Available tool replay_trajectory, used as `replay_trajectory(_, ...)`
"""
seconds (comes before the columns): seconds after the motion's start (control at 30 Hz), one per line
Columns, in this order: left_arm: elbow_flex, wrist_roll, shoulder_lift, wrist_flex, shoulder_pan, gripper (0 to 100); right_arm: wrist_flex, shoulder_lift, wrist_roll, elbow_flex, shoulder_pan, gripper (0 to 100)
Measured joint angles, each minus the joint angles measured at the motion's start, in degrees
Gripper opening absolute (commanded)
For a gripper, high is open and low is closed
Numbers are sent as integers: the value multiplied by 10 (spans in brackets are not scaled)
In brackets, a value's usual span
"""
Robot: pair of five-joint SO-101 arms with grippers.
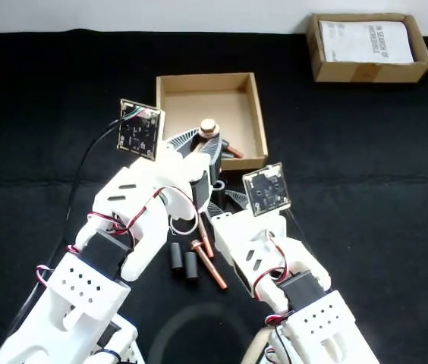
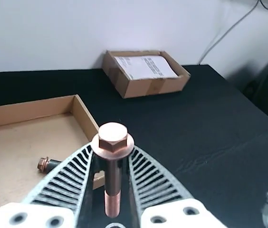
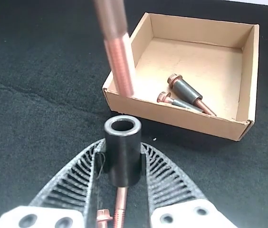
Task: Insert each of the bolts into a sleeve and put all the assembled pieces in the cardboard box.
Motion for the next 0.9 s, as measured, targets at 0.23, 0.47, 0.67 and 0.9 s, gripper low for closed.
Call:
replay_trajectory(0.23, 0, 0, 0, 16, 6, 8, 0, 0, 0, 0, 0, 8)
replay_trajectory(0.47, 4, 0, 0, 18, 7, 8, 0, 0, 0, 0, 0, 8)
replay_trajectory(0.67, 9, 0, 0, 19, 7, 8, 0, 0, 0, 0, 0, 8)
replay_trajectory(0.9, 20, 4, 0, 19, 19, 8, 0, 0, 0, 0, 2, 8)
